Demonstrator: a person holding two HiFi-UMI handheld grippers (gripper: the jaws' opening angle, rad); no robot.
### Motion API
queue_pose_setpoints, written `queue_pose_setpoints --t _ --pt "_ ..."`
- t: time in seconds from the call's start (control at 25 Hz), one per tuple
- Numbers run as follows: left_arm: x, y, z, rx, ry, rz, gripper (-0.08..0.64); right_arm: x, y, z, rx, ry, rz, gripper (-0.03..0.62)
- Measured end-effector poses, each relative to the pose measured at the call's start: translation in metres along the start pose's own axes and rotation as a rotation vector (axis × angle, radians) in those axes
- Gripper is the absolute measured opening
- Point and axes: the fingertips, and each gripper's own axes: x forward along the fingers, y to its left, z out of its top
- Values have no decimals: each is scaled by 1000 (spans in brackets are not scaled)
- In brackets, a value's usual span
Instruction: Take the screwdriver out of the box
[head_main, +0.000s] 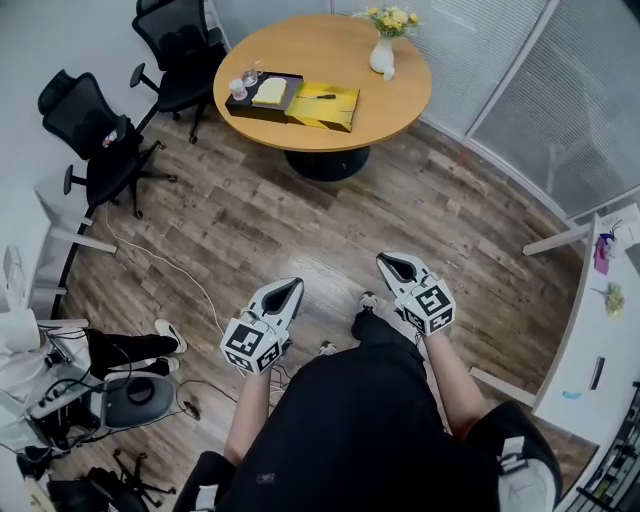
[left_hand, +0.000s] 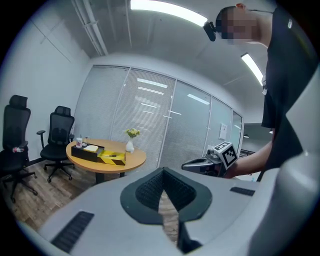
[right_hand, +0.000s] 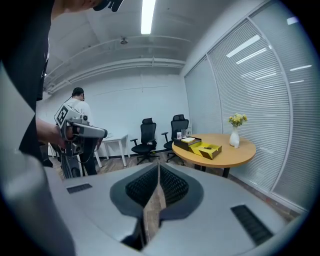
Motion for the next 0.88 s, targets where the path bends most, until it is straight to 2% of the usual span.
queue_pose_setpoints --t 0.36,0.88 --pt "37 21 24 8 -4 39 6 20 -42 20 -8 -15 30 8" --pt "94 29 48 19 -8 91 6 27 -103 22 4 -7 72 8"
